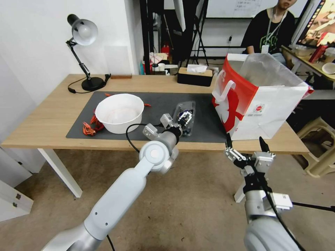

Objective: Close the takeout container lid, then place the container into the takeout bag.

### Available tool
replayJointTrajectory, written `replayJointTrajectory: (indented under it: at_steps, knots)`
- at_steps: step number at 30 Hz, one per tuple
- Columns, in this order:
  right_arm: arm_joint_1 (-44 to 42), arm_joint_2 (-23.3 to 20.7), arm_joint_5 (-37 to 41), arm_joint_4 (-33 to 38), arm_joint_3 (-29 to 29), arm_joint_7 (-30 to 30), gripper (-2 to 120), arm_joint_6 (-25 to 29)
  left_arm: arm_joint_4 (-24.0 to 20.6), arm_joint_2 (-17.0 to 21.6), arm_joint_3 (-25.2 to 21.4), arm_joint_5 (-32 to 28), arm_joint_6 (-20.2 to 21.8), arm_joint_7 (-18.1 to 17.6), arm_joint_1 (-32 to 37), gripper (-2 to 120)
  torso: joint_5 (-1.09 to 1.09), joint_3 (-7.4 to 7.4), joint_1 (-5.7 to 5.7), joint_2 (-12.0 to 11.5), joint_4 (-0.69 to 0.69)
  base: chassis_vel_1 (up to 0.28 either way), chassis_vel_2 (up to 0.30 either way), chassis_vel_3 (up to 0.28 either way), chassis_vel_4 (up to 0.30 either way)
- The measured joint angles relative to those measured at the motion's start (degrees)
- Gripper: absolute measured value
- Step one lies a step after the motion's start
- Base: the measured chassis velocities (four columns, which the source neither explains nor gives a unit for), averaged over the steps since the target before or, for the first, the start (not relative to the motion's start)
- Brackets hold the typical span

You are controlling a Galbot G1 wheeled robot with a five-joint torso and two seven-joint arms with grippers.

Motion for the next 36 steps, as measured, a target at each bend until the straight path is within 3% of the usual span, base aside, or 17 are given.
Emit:
replayJointTrajectory:
  at_steps: [13, 19, 22, 36]
  knots:
    - [9.25, -5.35, 23.72, -1.2, -0.07, 2.48, 100, -10.02, 1.11, 0.77, 1.95, 3.74, 0.85, -1.4, -0.19, 1, 0.0, 0.0, -0.01, 0.0, -0.02, 0.0, 0.0, 0.0, 0.0]
    - [19.73, -8.15, 40.77, -6.21, -3.75, 5.14, 100, -14.37, 1.11, 1.52, 2.67, 4.93, 1.02, -1.46, -0.06, 0, 0.0, 0.0, -0.01, 0.0, -0.01, 0.0, 0.0, 0.0, 0.0]
    - [24.5, -8.53, 45.44, -9.49, -5.75, 6.1, 100, -15.34, 1.13, 1.69, 2.88, 5.11, 1.03, -1.46, -0.05, 0, 0.0, 0.01, -0.01, 0.0, -0.01, 0.0, 0.0, 0.0, 0.0]
    - [38.06, -5.05, 54.45, -21.63, -13.88, 8.46, 100, -17.49, 1.15, 2.22, 3.52, 6.37, 0.94, -1.17, 0.05, 0, -0.01, 0.0, -0.01, 0.0, -0.02, 0.0, 0.0, 0.0, 0.0]
